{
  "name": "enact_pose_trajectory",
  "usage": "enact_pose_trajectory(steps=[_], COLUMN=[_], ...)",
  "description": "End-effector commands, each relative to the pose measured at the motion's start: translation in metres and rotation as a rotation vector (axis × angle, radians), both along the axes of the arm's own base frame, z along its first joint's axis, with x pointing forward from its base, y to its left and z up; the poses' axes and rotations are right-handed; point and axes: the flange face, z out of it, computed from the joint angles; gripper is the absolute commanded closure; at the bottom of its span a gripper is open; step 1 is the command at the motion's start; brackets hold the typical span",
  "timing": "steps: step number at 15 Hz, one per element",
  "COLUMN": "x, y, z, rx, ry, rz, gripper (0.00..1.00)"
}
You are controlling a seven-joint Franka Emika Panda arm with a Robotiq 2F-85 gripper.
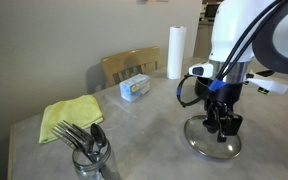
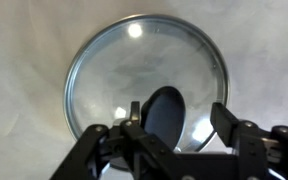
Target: Place the glass lid on the black pot
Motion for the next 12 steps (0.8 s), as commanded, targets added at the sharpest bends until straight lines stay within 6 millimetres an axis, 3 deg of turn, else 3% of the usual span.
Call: enact_pose_trajectory(steps=[1,5,8,12], x=[-0.005,-0.002,0.001,0.007], y=[-0.005,-0.005,-0.002,0.005], z=[0.003,0.006,0.019,0.055], rx=[0.008,0.008,-0.007,-0.027], ry=[-0.029,-0.063,-0.078,-0.093], rz=[0.019,-0.010,-0.081,-0.195], gripper=[0.59,0.85,0.85,0.85])
